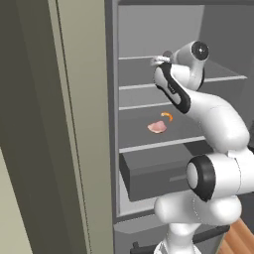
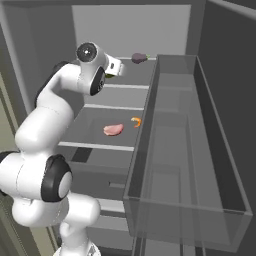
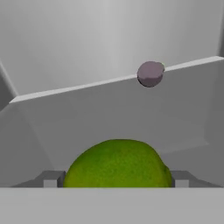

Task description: Transport the steak and lime to the fridge. Place the steak on the rack containing meat and place the lime on the rack containing the vegetable, ensuring meats and vegetables are on different racks.

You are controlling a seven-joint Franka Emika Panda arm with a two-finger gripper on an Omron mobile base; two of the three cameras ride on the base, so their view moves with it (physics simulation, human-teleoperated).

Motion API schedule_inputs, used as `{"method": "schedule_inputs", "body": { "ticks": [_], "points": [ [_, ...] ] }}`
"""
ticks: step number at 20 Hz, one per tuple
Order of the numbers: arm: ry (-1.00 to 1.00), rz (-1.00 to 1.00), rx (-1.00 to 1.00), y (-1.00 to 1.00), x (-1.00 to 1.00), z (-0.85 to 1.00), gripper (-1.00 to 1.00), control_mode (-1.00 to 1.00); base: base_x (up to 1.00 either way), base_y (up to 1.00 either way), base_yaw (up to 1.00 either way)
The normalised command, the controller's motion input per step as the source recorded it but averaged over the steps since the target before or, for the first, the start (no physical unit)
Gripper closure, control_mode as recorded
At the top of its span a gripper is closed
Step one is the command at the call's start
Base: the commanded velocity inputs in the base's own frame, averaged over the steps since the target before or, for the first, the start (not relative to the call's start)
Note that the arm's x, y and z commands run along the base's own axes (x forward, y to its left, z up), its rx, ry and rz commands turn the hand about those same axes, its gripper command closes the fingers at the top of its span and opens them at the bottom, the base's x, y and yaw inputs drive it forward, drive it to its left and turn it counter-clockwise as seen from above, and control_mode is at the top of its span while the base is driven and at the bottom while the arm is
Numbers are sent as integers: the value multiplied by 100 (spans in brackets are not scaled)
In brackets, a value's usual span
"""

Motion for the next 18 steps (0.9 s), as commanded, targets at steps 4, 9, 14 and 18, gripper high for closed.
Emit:
{"method": "schedule_inputs", "body": {
  "ticks": [4, 9, 14, 18],
  "points": [
    [0, 1, 0, 0, 40, -25, 100, -100, 0, 0, 0],
    [0, 1, 0, 0, 38, -15, 100, -100, 0, 0, 0],
    [3, 0, 0, 1, 40, -27, -100, -100, 0, 0, 0],
    [3, 0, 0, 0, 4, -6, -100, -100, 0, 0, 0]
  ]
}}
